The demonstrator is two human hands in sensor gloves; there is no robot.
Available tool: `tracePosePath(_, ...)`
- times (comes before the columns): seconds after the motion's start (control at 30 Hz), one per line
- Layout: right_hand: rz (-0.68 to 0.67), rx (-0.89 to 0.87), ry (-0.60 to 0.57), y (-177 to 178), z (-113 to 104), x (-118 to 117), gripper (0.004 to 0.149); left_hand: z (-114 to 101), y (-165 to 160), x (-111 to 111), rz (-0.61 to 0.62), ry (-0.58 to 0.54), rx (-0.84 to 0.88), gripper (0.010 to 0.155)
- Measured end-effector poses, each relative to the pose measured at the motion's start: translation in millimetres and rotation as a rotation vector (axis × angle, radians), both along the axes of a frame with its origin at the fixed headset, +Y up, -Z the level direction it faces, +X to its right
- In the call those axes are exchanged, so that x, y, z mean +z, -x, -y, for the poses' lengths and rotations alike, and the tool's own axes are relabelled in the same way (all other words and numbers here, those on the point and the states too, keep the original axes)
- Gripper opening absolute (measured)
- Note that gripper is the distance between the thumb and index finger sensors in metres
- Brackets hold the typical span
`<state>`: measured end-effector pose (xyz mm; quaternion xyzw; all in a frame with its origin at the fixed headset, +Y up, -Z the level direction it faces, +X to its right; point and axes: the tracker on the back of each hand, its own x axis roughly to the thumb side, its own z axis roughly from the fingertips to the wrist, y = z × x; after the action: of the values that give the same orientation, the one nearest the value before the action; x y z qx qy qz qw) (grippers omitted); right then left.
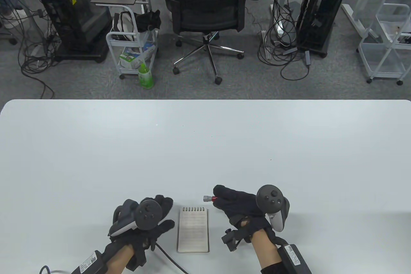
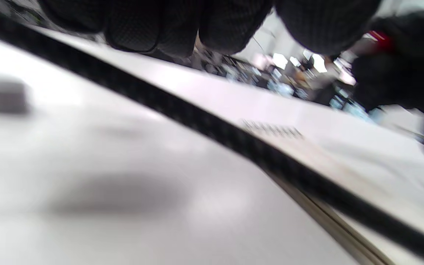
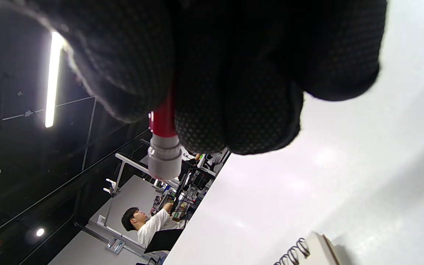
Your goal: Stamp flower pattern stamp onto notebook
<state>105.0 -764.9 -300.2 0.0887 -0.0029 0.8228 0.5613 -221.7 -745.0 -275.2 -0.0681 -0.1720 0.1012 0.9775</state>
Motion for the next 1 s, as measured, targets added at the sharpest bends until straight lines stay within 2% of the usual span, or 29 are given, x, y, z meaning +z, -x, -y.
tracePosePath(0.03,0.000,-0.002,0.001,0,0,0,0.047,-4,10,-2,-0.057,-0.060,-0.047,0.070)
tracePosePath(0.1,-0.011,-0.017,0.007,0,0,0,0.046,-7,28,-6,-0.137,-0.096,-0.155,0.065)
tracePosePath(0.27,-0.011,-0.026,0.019,1,1,-1,0.046,10,53,-15,-0.252,-0.002,-0.223,0.061)
tracePosePath(0.43,-0.030,-0.009,0.024,2,2,-1,0.046,22,47,-21,-0.206,0.014,-0.345,0.063)
tracePosePath(0.6,-0.037,-0.011,0.036,3,3,0,0.047,28,35,-25,-0.185,0.003,-0.459,0.054)
tracePosePath(0.73,-0.043,-0.004,0.041,2,3,0,0.047,30,32,-27,-0.178,-0.012,-0.460,0.048)
tracePosePath(1.0,-0.044,-0.006,0.052,3,3,0,0.047,34,26,-28,-0.146,-0.027,-0.491,0.046)
